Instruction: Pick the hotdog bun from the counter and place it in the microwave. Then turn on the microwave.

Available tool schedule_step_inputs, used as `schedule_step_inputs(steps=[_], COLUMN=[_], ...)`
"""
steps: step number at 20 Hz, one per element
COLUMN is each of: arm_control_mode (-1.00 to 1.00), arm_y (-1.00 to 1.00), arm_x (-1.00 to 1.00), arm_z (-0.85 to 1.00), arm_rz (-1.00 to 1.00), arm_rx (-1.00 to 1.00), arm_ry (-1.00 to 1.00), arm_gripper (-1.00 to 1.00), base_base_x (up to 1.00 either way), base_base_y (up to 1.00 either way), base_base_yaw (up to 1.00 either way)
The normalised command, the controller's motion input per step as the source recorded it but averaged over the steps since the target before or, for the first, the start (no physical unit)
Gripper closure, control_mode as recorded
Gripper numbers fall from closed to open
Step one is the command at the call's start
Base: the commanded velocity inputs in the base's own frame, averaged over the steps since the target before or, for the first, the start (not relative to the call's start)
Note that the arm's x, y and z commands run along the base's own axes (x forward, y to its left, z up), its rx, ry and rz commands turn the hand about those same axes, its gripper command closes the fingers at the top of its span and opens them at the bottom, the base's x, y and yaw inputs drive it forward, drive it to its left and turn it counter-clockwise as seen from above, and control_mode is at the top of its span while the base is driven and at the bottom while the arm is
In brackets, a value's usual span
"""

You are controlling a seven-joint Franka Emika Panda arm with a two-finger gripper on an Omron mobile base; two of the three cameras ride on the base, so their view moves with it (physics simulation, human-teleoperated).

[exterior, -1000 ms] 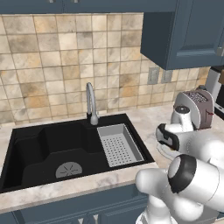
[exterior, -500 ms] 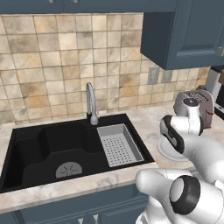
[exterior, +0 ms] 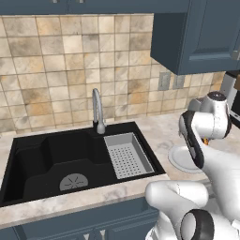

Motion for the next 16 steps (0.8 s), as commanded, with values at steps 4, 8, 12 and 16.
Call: schedule_step_inputs(steps=[4, 8, 12, 16], arm_control_mode=[-1.00, -1.00, -1.00, -1.00], arm_y=[0.00, 0.00, 0.00, 0.00], arm_x=[-0.84, -1.00, -0.98, -0.77], arm_z=[0.61, 0.57, 0.52, 0.66], arm_rz=[0.00, 0.00, 0.00, 0.00], arm_rx=[0.00, 0.00, 0.00, 0.00], arm_ry=[0.00, -0.04, -0.07, -0.04], arm_gripper=[1.00, 1.00, 1.00, 1.00], base_base_x=[0.00, 0.00, 0.00, 0.00], base_base_y=[0.00, 0.00, 0.00, 0.00], base_base_yaw=[0.00, 0.00, 0.00, 0.00])
